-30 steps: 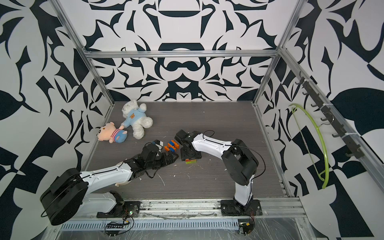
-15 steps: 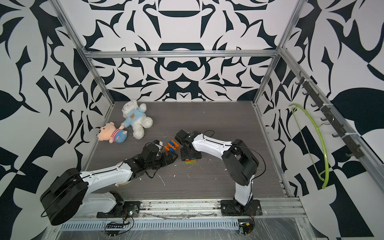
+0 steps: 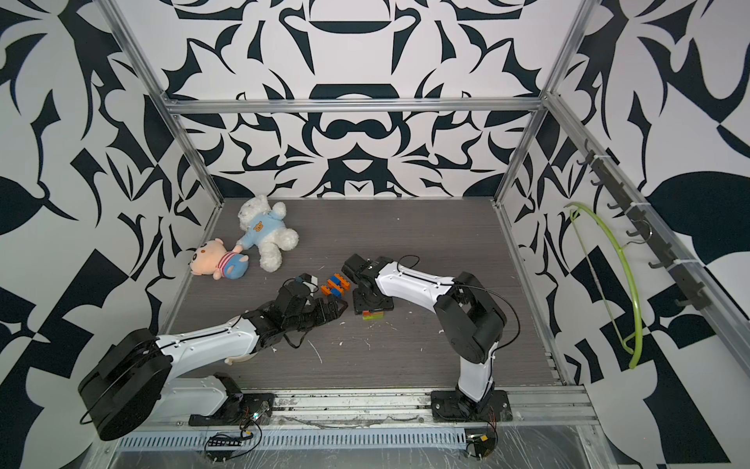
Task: Assemble the number 5 with lego
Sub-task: Assemble the lego brick with the lego brick.
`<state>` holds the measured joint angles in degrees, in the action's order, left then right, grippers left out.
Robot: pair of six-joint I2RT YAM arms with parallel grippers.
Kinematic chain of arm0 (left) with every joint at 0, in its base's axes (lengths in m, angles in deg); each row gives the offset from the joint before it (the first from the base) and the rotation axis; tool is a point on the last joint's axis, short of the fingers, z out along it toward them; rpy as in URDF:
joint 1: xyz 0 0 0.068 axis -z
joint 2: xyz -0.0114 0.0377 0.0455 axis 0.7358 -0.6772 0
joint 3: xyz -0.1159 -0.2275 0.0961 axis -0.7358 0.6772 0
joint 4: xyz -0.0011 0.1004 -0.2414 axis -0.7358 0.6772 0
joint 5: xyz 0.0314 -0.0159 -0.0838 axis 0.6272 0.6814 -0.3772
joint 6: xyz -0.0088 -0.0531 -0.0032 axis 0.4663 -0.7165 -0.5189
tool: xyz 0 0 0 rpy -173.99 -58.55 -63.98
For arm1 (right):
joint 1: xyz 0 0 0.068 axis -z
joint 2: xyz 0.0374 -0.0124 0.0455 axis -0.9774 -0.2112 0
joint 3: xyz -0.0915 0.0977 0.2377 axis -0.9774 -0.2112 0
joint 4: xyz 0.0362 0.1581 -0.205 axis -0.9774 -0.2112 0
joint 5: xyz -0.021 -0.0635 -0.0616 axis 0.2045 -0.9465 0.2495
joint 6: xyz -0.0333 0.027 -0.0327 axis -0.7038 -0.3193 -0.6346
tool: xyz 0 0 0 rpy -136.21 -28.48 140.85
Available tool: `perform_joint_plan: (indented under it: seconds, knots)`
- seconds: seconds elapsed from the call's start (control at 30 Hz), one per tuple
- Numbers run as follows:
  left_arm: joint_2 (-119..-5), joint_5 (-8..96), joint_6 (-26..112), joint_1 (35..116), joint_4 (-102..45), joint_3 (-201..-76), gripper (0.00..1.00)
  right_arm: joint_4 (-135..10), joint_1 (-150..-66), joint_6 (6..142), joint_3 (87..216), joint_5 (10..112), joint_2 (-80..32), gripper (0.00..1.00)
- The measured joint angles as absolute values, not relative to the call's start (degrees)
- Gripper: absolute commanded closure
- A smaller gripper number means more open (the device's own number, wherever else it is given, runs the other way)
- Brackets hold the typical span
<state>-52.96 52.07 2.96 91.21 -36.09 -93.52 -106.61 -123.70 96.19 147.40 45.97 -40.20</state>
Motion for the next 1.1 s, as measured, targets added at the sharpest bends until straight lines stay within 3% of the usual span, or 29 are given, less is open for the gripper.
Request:
perform_joint_plan:
  seconds: [1.1]
  knots:
    - [-51.1, 52.2, 2.7, 91.4, -36.1, -93.5, 0.01, -106.3, -124.1, 96.6, 147.2, 45.4, -40.1, 0.36]
